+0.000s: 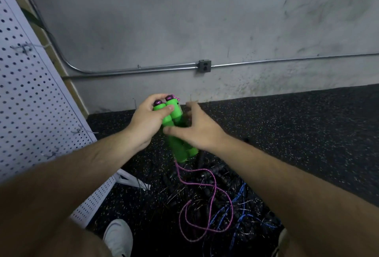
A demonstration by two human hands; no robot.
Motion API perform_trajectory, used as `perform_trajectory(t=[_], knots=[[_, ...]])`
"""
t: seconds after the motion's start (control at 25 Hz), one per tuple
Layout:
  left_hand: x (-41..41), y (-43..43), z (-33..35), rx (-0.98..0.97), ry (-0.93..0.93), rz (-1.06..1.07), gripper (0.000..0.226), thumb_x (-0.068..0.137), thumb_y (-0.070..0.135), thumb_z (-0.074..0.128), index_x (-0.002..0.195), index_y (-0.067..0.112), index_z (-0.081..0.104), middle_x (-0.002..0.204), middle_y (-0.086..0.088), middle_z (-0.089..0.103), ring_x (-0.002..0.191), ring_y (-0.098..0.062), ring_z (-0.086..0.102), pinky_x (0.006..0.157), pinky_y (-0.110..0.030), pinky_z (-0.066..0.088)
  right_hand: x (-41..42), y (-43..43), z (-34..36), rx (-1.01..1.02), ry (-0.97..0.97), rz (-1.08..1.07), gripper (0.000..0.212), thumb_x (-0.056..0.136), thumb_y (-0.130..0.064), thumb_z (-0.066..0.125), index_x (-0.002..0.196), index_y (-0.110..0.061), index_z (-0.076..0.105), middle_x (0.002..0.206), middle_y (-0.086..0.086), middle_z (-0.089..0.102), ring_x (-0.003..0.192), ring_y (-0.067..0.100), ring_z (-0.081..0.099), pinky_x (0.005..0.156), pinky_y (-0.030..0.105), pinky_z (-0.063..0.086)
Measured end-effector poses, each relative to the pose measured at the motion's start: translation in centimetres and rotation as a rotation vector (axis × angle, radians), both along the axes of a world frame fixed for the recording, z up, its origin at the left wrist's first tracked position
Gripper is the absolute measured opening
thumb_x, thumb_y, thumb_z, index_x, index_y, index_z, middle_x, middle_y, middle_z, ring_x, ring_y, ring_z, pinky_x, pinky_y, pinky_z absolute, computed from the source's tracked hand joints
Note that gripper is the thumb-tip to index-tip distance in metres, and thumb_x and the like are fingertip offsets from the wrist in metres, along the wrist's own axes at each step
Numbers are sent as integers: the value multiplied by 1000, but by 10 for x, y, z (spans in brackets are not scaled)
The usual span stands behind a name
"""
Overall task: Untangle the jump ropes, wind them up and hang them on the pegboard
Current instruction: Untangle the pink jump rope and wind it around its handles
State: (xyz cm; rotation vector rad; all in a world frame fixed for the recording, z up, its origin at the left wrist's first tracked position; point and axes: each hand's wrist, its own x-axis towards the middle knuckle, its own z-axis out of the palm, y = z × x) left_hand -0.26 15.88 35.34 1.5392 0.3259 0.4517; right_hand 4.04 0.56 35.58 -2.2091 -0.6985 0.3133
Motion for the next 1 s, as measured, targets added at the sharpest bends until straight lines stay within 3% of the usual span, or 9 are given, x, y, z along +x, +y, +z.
perform_trajectory(t=[0.08, 0.2, 0.24, 0.32, 0.4, 0.48, 0.56, 0.76, 1.0], knots=[[7, -11, 13, -127, -24, 62, 26, 94, 7, 68, 109, 28, 65, 107, 2, 69, 94, -16, 69, 70, -34, 57, -10, 2, -9, -182, -186, -15, 101, 67, -63, 79, 143, -18, 29, 131, 5, 53, 114, 27, 60, 93, 46, 52], [4, -17, 12, -37, -7, 45, 30, 99, 19, 64, 125, 31, 57, 113, -5, 68, 89, -14, 71, 70, -35, 59, 2, -3, -10, -291, -369, -34, 65, 82, -36, 73, 130, -16, 33, 119, 8, 56, 102, 34, 65, 74, 39, 49], [-2, -15, 11, 108, 76, 1, 38, 101, 30, 61, 137, 32, 48, 112, -9, 70, 83, -15, 73, 71, -37, 60, 8, -7, -8, -345, -430, -28, 61, 84, -31, 72, 129, -16, 34, 119, 8, 56, 102, 34, 65, 72, 39, 46], [-11, -4, 11, 821, 351, -66, 76, 94, 65, 51, 155, 32, 19, 98, -10, 72, 72, -17, 73, 68, -36, 58, 18, -18, -2, -444, -532, -7, 63, 84, -25, 70, 135, -15, 34, 124, 8, 55, 106, 32, 63, 74, 40, 47], [-11, 7, 15, 1468, 375, 103, 109, 78, 88, 44, 160, 25, 8, 112, -12, 65, 96, -28, 68, 80, -41, 54, 26, -27, -2, -523, -624, 20, 67, 82, -22, 70, 138, -16, 34, 129, 7, 54, 109, 31, 61, 79, 41, 50], [-7, 4, 17, 1707, 206, 35, 120, 69, 92, 46, 159, 19, 18, 137, -14, 49, 126, -33, 52, 106, -47, 42, 28, -33, -4, -577, -693, 52, 68, 81, -25, 71, 139, -14, 35, 130, 7, 54, 113, 30, 60, 82, 41, 50], [1, -2, 10, 1869, 136, -147, 116, 72, 84, 55, 157, 11, 26, 150, -13, 40, 138, -31, 41, 121, -47, 25, 26, -32, -1, -575, -749, 91, 67, 83, -25, 70, 139, -12, 35, 132, 8, 53, 116, 30, 59, 86, 41, 49], [11, -12, 8, 1846, 120, -155, 74, 84, 38, 71, 143, 9, 39, 136, -6, 50, 125, -23, 46, 112, -38, 34, 25, -28, 12, -526, -827, 127, 68, 82, -29, 67, 140, -13, 37, 132, 7, 53, 118, 32, 55, 97, 45, 45], [15, -5, 10, 1826, 49, -185, 70, 85, 49, 62, 142, 13, 42, 132, -2, 52, 121, -21, 46, 111, -39, 32, 27, -30, -3, -344, -743, 74, 55, 86, -20, 66, 135, -13, 42, 125, 6, 51, 112, 32, 55, 82, 43, 52]])
